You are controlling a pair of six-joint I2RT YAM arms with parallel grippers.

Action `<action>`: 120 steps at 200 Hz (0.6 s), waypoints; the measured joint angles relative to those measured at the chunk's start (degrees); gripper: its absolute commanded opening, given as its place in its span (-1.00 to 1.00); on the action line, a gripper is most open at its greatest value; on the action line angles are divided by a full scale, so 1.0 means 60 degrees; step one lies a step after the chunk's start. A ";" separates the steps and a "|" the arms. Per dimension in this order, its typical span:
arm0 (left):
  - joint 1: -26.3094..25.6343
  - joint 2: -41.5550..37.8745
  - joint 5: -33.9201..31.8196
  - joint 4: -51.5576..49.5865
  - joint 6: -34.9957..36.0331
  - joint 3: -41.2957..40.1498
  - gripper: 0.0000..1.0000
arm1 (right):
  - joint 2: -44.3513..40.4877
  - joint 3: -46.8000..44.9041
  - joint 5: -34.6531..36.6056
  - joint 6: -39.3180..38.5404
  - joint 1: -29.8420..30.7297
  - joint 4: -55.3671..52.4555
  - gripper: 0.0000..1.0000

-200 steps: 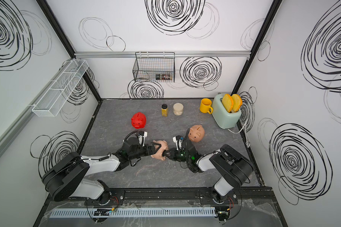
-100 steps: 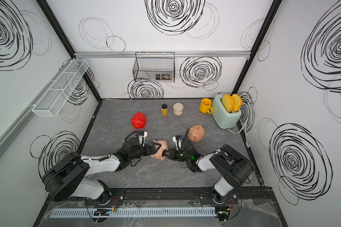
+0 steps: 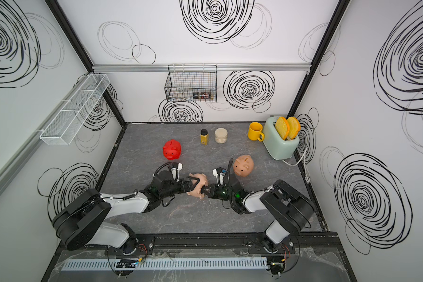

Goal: Open piggy banks
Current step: Open the lid on the piggy bank.

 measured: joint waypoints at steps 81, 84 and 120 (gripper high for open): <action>0.0113 0.0055 -0.0044 0.0015 0.0157 0.0040 0.92 | -0.0251 0.0178 0.1370 -0.1723 0.0616 -0.0557 -1.00; 0.0120 0.0055 -0.0036 0.0011 0.0160 0.0040 0.92 | -0.0251 0.0178 0.1399 -0.1774 0.0623 -0.0554 -1.00; 0.0226 0.0047 0.0055 -0.0029 0.0215 0.0047 0.92 | -0.0182 0.0226 0.1621 -0.2255 0.0725 -0.0477 -1.00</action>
